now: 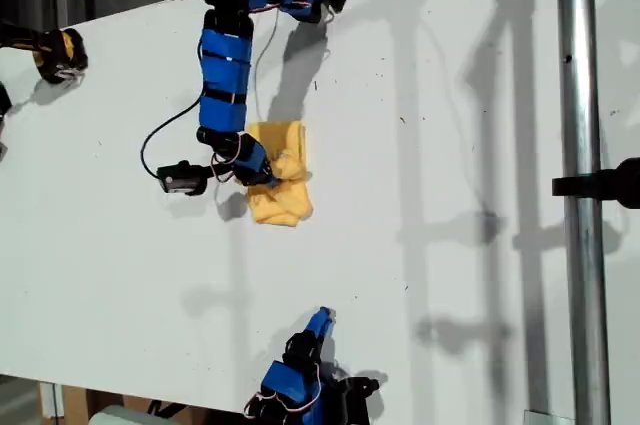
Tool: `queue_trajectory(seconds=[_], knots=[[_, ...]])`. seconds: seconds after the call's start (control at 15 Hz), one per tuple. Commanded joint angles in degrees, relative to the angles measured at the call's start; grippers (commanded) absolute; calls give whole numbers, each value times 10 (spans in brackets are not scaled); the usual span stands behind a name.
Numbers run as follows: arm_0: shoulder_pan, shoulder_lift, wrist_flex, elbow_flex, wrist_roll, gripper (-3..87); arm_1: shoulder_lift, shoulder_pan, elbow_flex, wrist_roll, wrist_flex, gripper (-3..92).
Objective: Grasp corners of a towel and fold twice.
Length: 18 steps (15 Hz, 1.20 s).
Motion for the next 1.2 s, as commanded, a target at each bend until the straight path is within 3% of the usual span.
queue_trajectory(seconds=[0.0,0.07,0.2,0.33,0.4,0.53,0.73,0.87,1.13], knots=[[7,4,1,-3,-9,84,-10,-12,-61,3,-25,-1],[7,4,1,-3,-9,84,-8,-19,-74,-1,-25,34],[4,4,1,-2,-9,86,28,-38,-96,-12,-22,264],[4,4,1,-2,-10,86,95,-53,-95,-33,-29,383],[4,4,0,-2,-11,86,127,-55,-95,-43,-29,358],[4,4,0,-2,-11,86,205,-48,-76,-43,-18,70],[5,4,-1,2,-7,87,410,-11,45,-43,-18,39],[4,4,-3,9,-7,85,578,25,171,-40,49,-1],[5,4,-2,20,12,81,965,54,575,35,118,-2]])
